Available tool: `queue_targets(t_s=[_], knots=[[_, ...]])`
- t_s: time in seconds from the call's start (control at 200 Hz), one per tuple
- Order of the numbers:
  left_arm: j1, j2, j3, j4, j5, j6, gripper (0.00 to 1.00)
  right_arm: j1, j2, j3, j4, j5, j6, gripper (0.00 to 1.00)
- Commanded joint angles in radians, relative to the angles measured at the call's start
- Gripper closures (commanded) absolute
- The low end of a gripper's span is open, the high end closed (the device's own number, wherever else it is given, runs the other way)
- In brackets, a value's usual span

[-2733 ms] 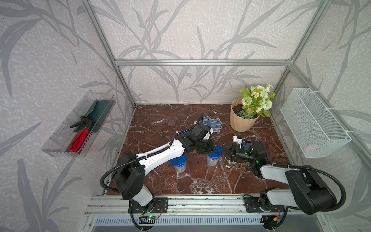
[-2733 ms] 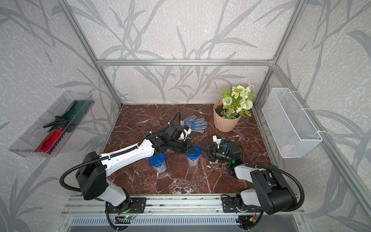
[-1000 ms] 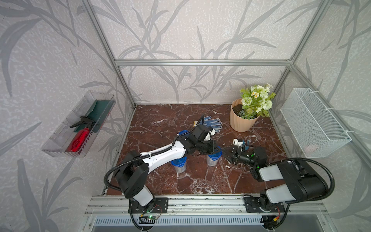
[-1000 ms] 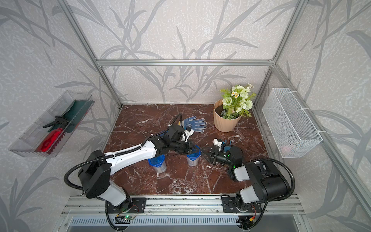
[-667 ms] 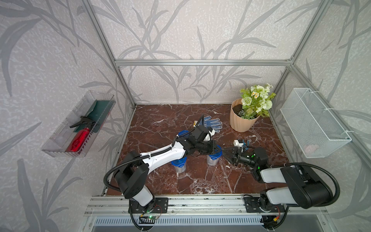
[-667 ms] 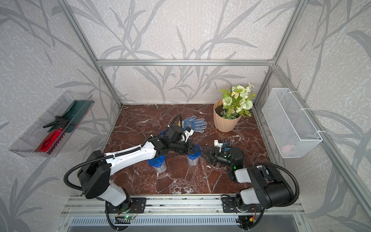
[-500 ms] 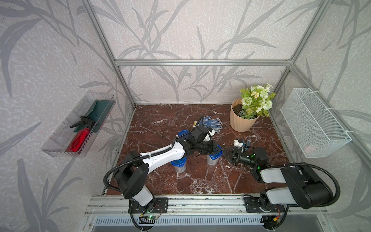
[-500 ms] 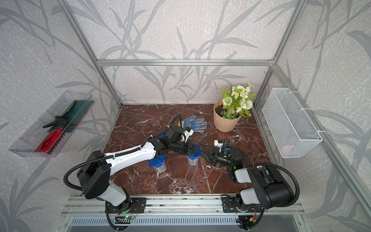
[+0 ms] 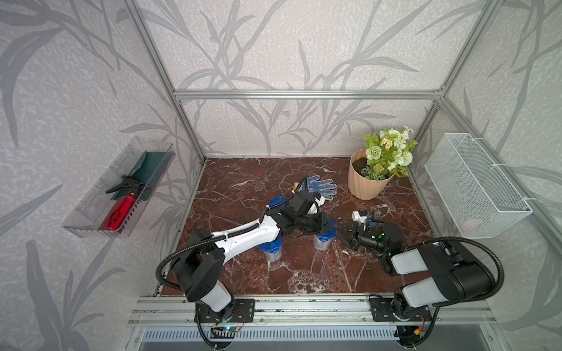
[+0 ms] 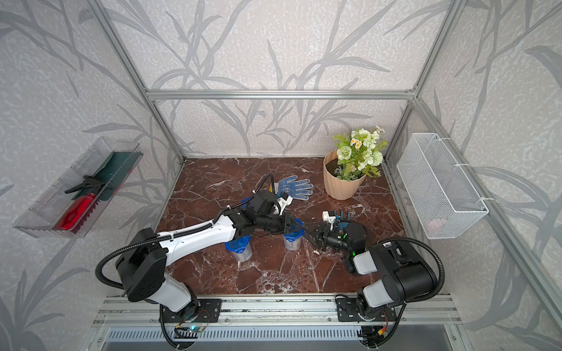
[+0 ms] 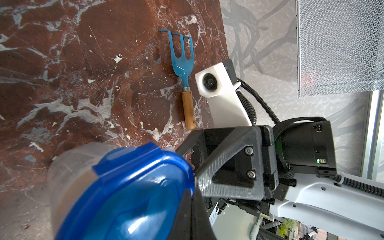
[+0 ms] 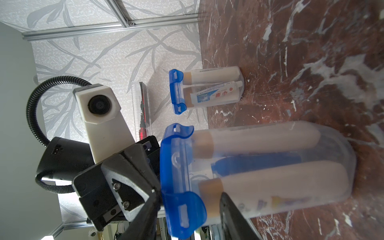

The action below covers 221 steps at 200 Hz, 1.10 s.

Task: Take out toiletry kits
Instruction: Unfasten the latch on the container.

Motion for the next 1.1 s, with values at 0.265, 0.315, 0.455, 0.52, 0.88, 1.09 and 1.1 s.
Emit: queue_targets(t_s=[0.265, 0.315, 0.455, 0.52, 0.88, 1.09, 1.1], knots=[[0.019, 0.116, -0.119, -0.266, -0.070, -0.018, 1.00, 0.009, -0.183, 0.031, 0.061, 0.014, -0.004, 0.58], [0.020, 0.119, -0.127, -0.261, -0.067, -0.022, 1.00, 0.009, -0.190, 0.030, 0.061, 0.019, 0.000, 0.59], [0.023, 0.129, -0.138, -0.265, -0.075, -0.019, 1.00, 0.009, -0.202, 0.030, 0.061, 0.025, -0.001, 0.60], [0.024, 0.130, -0.142, -0.267, -0.075, -0.019, 1.00, 0.009, -0.213, 0.032, 0.061, 0.029, -0.002, 0.60], [0.042, 0.124, -0.165, -0.287, -0.083, -0.011, 1.00, 0.009, -0.309, 0.046, 0.061, 0.059, -0.022, 0.60], [0.047, 0.138, -0.174, -0.289, -0.093, -0.008, 1.00, 0.009, -0.312, 0.052, 0.061, 0.074, -0.030, 0.60], [0.048, 0.139, -0.174, -0.289, -0.090, -0.008, 1.00, 0.009, -0.312, 0.052, 0.061, 0.075, -0.030, 0.60]])
